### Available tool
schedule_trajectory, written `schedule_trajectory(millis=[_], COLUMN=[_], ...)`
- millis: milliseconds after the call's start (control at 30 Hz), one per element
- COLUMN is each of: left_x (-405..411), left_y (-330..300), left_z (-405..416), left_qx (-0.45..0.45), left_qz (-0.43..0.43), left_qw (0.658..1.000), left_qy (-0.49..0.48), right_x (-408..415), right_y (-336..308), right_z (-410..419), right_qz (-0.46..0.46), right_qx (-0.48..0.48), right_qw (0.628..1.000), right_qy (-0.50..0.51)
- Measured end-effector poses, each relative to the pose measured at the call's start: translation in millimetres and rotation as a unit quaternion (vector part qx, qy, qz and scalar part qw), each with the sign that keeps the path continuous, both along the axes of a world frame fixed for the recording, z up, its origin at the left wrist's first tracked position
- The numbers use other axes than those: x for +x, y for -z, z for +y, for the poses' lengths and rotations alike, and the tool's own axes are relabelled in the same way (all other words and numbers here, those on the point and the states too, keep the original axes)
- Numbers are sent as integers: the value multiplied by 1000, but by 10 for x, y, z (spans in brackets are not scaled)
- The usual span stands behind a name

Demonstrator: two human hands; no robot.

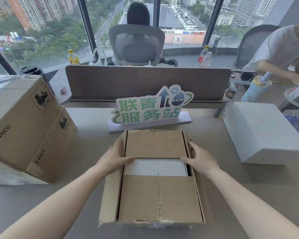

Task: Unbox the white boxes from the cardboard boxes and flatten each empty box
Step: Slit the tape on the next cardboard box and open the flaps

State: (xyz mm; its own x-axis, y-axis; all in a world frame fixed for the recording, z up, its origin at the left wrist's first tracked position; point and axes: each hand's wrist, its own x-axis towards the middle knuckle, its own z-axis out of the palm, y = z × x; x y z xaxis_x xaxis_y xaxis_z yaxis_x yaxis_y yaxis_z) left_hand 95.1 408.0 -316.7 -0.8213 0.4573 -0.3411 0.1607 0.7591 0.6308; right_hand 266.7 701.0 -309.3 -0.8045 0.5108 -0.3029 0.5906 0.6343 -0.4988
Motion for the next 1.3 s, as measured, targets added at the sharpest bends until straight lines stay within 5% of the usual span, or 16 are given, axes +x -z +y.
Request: schedule_trajectory(millis=[167, 267, 367, 533, 733, 1033, 1300], left_x=[-192, -261, -455, -597, -678, -748, -660], left_y=[-182, -281, -299, -248, 62, 232, 149], left_z=[17, 55, 249, 593, 655, 763, 596], left_qx=[-133, -37, 93, 161, 16, 38, 46], left_qz=[229, 288, 194, 119, 129, 79, 157], left_qw=[953, 952, 976, 978, 991, 994, 985], left_qy=[146, 94, -17, -64, 43, -59, 46], right_x=[-61, -167, -491, -960, -1161, -1217, -994], right_y=[4, -8, -101, -153, 186, 434, 200], right_z=[105, 106, 97, 139, 356, 328, 172], right_qz=[141, 286, 355, 249, 20, 62, 59], right_qx=[159, 135, 45, 27, 47, 46, 60], right_qw=[973, 947, 933, 966, 992, 995, 992], right_qy=[-90, -64, -26, -69, -116, -59, -93])
